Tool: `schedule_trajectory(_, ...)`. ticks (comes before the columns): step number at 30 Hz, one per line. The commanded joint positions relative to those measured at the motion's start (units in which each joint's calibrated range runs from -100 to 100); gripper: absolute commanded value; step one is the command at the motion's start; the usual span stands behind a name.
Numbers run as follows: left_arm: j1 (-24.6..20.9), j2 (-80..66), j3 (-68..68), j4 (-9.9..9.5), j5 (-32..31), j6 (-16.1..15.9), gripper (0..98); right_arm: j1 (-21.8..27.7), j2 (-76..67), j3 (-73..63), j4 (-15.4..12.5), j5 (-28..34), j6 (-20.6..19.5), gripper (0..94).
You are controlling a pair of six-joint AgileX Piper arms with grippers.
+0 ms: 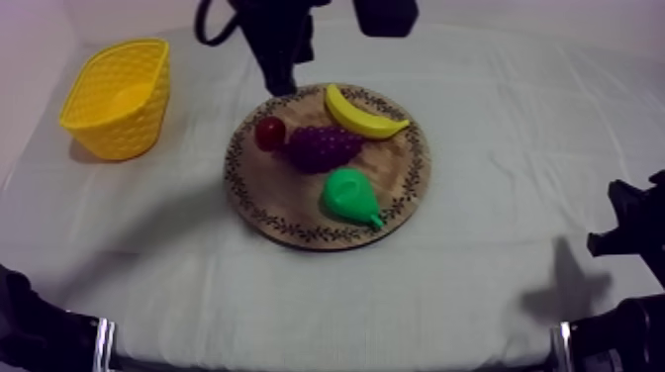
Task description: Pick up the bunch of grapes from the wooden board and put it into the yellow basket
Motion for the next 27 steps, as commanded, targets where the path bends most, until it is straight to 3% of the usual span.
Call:
schedule_trajectory(1, 0.1, 3.0, -2.6, -0.10, 0.1, -0.1, 0.0, 0.0, 0.0, 0.0, 0.0, 0.0, 0.0, 0.3)
schedule_trajectory(18, -1.3, 10.0, -4.7, 0.80, -1.6, 0.3, 0.8, 0.0, 0.0, 0.0, 0.0, 0.0, 0.0, 0.3)
schedule_trajectory(27, -1.1, 10.7, -2.6, 0.90, -2.0, 1.2, 25.8, 0.0, 0.0, 0.0, 0.0, 0.0, 0.0, 0.3)
